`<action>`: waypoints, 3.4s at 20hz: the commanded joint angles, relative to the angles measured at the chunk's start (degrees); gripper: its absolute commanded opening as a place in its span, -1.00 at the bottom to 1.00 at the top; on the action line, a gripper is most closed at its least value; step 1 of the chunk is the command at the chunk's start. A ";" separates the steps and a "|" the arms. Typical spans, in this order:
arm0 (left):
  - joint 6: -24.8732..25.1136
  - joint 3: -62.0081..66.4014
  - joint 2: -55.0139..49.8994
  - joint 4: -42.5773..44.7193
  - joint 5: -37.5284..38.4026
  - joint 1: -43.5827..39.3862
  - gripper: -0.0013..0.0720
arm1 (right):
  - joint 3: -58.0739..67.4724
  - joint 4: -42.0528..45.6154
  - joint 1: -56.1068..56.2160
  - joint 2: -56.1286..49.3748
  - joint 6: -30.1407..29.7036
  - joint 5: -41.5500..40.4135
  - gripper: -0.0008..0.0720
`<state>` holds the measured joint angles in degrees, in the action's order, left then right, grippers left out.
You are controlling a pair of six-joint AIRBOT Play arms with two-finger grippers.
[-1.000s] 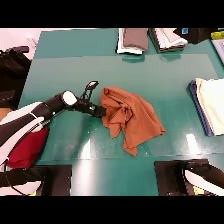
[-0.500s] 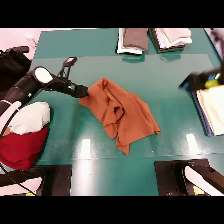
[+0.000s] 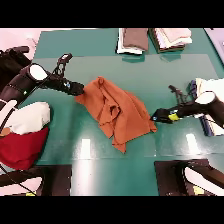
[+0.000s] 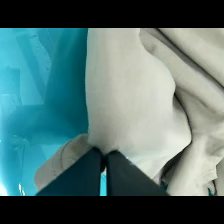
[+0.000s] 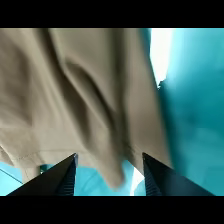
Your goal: Fold the shirts.
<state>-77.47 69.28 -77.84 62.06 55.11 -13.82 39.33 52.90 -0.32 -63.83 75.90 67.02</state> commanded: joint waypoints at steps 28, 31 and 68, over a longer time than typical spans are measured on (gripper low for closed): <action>-5.05 30.64 37.13 19.06 14.08 0.15 -0.90 | 69.09 17.07 -16.48 11.93 2.67 19.76 -0.93; -5.01 21.84 30.67 16.35 17.42 0.15 -0.90 | 64.78 17.68 -13.64 5.07 3.61 21.70 -0.93; 0.55 -17.97 -1.20 -8.17 -0.07 15.32 0.61 | 32.74 17.11 -3.72 -5.95 4.04 7.28 0.15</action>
<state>-77.60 51.88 -79.00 54.96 57.91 3.95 72.27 69.93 -4.19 -69.89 79.42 73.87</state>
